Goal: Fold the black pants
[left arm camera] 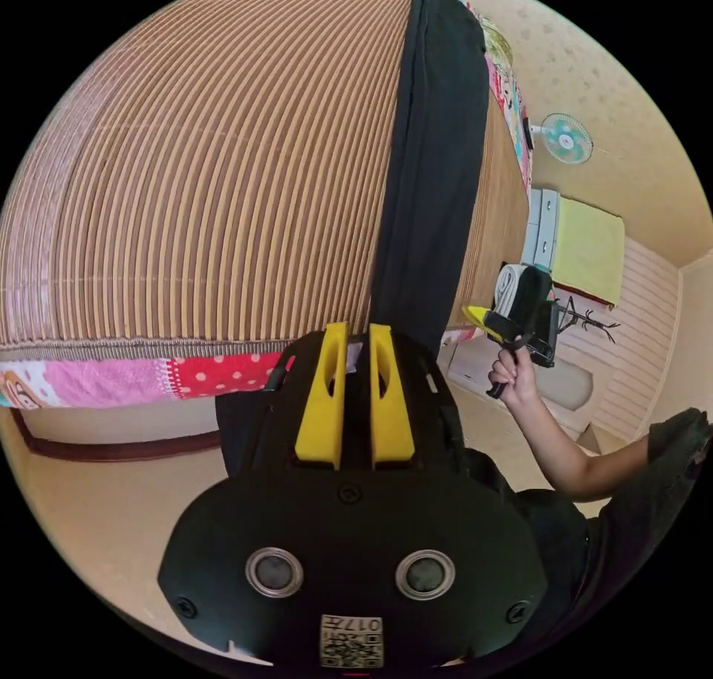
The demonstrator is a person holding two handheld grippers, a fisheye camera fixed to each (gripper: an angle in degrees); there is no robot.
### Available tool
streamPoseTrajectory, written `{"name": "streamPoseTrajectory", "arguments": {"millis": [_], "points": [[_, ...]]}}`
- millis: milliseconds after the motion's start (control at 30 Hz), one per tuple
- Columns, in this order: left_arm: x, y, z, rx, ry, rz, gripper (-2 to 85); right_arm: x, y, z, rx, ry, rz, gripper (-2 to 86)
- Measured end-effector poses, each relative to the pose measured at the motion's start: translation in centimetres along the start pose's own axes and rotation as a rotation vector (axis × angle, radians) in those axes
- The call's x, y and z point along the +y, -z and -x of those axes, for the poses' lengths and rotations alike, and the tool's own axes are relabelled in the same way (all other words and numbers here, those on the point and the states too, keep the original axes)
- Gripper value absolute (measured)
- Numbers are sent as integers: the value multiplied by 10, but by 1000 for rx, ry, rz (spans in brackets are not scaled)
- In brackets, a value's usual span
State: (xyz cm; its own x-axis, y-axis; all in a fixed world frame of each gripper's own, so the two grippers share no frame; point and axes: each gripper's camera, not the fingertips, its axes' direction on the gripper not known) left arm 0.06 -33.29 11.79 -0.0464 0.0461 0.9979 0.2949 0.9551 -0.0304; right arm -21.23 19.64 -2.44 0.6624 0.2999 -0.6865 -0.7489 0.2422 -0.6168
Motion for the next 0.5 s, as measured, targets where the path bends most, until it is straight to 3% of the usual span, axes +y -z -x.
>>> {"name": "streamPoseTrajectory", "arguments": {"millis": [133, 333, 500], "points": [[-24, 19, 5, 224, 46, -157, 91, -32, 27, -29, -140, -33, -88, 111], [-104, 26, -40, 165, -102, -234, 159, -119, 35, -50, -226, 6, -81, 142], [-153, 12, -72, 154, -171, -226, 111, -178, 16, -40, -332, 73, -32, 116]]}}
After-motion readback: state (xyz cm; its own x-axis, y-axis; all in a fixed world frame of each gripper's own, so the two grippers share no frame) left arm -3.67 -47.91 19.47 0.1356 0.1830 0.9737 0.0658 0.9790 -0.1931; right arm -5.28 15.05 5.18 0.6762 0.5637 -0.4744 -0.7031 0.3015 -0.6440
